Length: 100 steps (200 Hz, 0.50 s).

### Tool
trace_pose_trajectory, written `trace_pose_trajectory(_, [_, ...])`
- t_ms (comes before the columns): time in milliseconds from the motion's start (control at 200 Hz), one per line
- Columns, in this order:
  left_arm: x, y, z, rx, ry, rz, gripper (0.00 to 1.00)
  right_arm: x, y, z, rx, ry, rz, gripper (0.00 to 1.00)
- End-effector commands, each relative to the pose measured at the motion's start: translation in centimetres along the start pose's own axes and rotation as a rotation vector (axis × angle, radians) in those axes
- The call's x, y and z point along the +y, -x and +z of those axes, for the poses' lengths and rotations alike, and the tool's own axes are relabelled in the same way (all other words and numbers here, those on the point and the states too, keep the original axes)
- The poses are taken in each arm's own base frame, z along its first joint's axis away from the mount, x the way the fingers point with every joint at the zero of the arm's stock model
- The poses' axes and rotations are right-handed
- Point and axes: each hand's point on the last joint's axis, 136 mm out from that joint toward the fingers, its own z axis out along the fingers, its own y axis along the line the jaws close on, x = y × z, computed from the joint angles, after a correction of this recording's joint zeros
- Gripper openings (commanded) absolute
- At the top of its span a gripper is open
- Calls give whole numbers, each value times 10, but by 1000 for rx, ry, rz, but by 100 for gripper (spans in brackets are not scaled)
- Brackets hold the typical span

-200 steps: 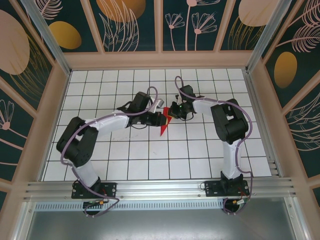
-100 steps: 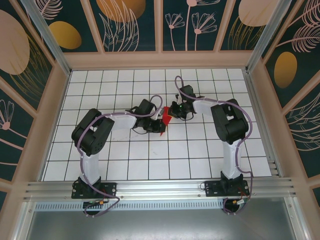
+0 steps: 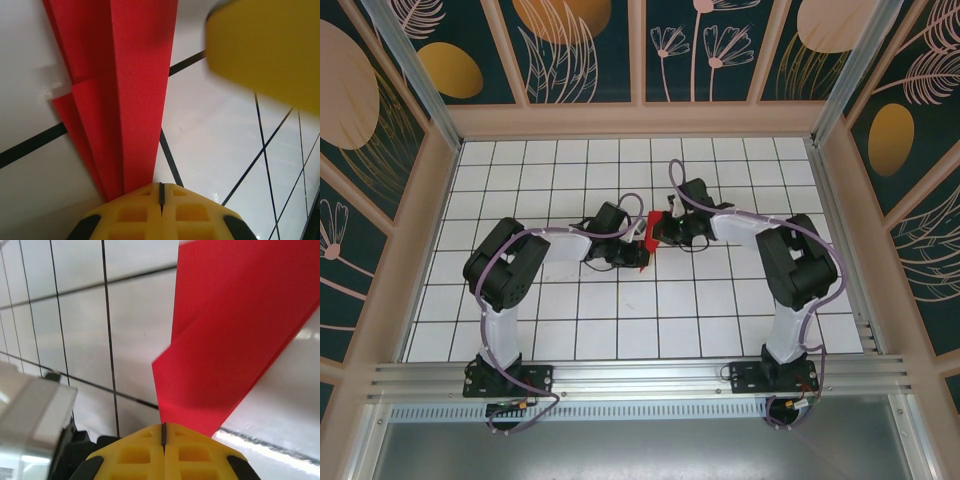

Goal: Fold a paper plane with a square sheet of paper (fold left side to right side)
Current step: Fold the wing for the fifth time at the center of the table.

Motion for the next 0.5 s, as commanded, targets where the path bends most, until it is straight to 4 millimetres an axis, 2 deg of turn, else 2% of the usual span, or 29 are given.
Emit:
trace_pose_trajectory(0, [20,-24,7,57,67,-47,1,2,2,13,6,20,18,5])
trace_pose_trajectory(110, [21,-24,7,55,70,-48,1,2,9,22,4,11,6,5])
trace_pose_trajectory(250, [24,-27,6,56,78,-52,0,-20,15,27,-6,-74,-2,5])
trace_pose_trajectory(425, [27,-30,8,63,84,-51,0,-47,35,18,-55,-122,15,5])
trace_pose_trajectory(445, [33,-41,9,83,95,-66,0,-48,38,16,-59,-123,16,5])
trace_pose_trajectory(495, [36,-45,9,90,98,-70,0,-52,44,14,-70,-127,9,5])
